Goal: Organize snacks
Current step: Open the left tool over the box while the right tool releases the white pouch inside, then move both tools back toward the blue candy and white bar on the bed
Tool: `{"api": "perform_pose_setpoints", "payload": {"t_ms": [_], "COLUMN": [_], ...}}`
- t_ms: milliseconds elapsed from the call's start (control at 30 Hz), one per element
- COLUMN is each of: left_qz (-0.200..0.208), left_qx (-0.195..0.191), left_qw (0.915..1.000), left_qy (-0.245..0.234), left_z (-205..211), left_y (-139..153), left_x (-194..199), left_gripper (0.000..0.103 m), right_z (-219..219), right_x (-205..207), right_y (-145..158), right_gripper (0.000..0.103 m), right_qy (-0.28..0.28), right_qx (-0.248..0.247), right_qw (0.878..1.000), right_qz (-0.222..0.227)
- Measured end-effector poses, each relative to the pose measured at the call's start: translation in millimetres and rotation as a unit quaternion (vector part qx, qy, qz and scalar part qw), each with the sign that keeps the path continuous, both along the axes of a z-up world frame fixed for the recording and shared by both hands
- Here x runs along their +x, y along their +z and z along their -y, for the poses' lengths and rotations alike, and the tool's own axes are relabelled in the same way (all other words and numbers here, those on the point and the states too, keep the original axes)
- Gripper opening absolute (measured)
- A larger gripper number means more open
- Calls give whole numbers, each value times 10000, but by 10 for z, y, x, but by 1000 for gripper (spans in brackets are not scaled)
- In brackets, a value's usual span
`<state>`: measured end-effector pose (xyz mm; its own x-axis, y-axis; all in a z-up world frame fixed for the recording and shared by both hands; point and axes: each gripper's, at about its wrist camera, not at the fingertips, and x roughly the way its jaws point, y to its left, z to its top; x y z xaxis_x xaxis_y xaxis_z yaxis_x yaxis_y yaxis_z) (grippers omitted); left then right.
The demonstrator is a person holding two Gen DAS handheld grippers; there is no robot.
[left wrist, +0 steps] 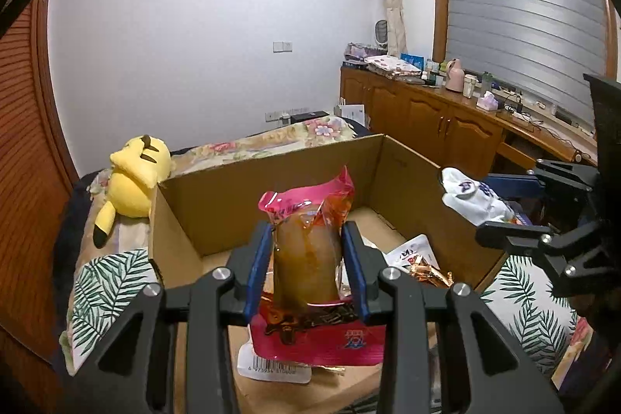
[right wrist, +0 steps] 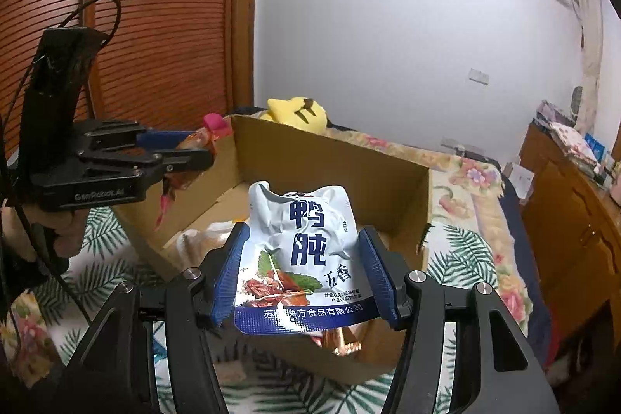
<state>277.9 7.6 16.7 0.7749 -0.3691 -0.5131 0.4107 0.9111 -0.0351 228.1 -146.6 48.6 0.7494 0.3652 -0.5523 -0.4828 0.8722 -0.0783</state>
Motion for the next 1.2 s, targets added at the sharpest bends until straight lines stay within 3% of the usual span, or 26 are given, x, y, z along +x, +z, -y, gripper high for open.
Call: {"api": "perform_pose_setpoints", "payload": {"t_ms": [567, 767, 833, 1100, 1200], "left_qz": [-125, -59, -19, 59, 179], "left_qx": [-96, -113, -84, 36, 40], "left_qw": [9998, 9999, 10000, 9998, 9996], "left_qy": [-90, -20, 14, 203, 233], "left_z": [1, -5, -9, -7, 4], "left_y": [-213, -221, -221, -176, -85], "left_x": [166, 122, 106, 11, -101], "left_gripper": [41, 49, 58, 65, 78], "right_z": [-58, -77, -84, -25, -22], "right_x": [448, 487, 477, 250, 75], "right_y": [-339, -337, -336, -220, -116], "right_gripper": [60, 60, 64, 66, 66], "right_qy": [-9, -56, -82, -96, -72], "right_qx": [151, 123, 105, 332, 406], "right_qw": [9991, 9992, 9993, 9992, 9991], "right_qz": [-394, -379, -347, -189, -96]}}
